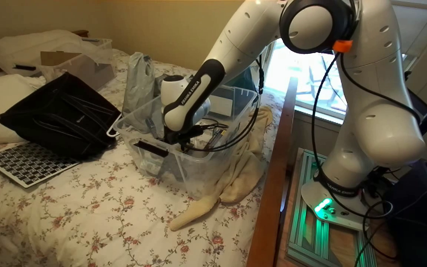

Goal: Take an item out of the plastic container

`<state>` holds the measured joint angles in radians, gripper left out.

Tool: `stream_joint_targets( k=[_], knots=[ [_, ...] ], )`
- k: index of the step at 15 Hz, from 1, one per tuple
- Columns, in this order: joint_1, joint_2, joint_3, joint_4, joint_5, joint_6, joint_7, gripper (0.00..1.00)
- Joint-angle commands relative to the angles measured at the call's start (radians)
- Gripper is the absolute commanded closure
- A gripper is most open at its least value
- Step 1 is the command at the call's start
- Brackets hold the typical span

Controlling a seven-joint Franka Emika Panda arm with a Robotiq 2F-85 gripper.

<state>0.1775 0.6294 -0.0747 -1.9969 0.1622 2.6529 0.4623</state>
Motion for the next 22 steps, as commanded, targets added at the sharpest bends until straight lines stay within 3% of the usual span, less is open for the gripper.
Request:
stream_joint_targets(
  k=[1,8,10,11,12,14,15,16,18,21,22],
  knots=[
    [0.010,0.057,-0.003,0.070,-0.013,-0.041,0.023,0.00],
    [0.025,0.094,-0.010,0.125,-0.008,-0.149,0.080,0.04],
    [0.030,0.101,-0.016,0.139,-0.013,-0.190,0.106,0.14],
    [0.033,0.104,-0.020,0.145,-0.017,-0.206,0.118,0.35],
    [0.032,0.106,-0.019,0.150,-0.017,-0.216,0.122,0.32],
    [0.036,0.111,-0.023,0.160,-0.025,-0.237,0.140,0.46],
    [0.036,0.111,-0.023,0.163,-0.027,-0.246,0.144,0.48],
    [0.036,0.110,-0.023,0.164,-0.028,-0.254,0.147,0.19],
    [0.037,0.107,-0.026,0.162,-0.030,-0.269,0.158,0.15],
    [0.033,0.093,-0.025,0.146,-0.027,-0.269,0.169,0.00],
    [0.031,0.085,-0.023,0.138,-0.023,-0.266,0.172,0.00]
  ],
)
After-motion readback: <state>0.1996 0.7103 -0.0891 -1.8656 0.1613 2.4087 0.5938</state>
